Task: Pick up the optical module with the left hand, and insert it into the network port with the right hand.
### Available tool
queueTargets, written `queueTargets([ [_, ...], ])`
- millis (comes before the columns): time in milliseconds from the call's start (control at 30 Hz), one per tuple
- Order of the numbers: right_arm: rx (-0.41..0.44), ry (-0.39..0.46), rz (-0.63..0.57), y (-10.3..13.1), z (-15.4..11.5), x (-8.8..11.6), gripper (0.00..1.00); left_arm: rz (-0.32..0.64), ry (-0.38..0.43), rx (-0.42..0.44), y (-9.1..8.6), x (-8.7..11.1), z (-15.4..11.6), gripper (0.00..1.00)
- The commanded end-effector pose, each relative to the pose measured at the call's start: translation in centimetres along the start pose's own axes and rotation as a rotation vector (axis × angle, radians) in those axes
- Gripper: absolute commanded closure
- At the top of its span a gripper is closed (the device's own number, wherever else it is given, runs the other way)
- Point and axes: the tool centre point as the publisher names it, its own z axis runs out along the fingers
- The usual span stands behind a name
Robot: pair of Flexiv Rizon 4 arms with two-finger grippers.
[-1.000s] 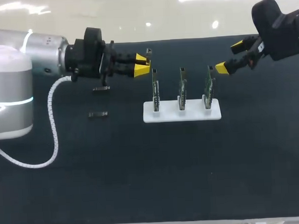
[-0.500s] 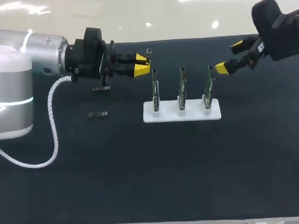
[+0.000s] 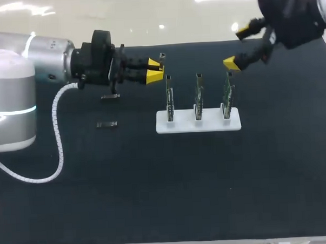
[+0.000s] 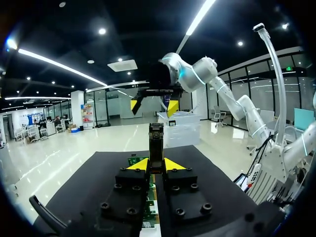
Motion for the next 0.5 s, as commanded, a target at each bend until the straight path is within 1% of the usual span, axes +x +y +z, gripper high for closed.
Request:
queueTargets([
  [33,-0.173,0.033,-0.082,-1.7,2.1,-2.9,0.0,0.001,0.001,-0.005,-0.1,0.0,0.1,1.0],
  [200,-0.258,0.067,-0.102,-1.6,3.6,-5.2,0.0,0.001,0.001,-0.005,-0.1,0.0,0.1,1.0],
  [233,-0.298,0.084,-0.092,-1.5,4.1,-5.7,0.0,0.001,0.001,-0.005,-0.1,0.0,0.1,1.0],
  [500,-0.37,0.095,0.014,0.2,5.5,-6.8,0.0,0.001,0.001,-0.005,-0.1,0.0,0.1,1.0],
])
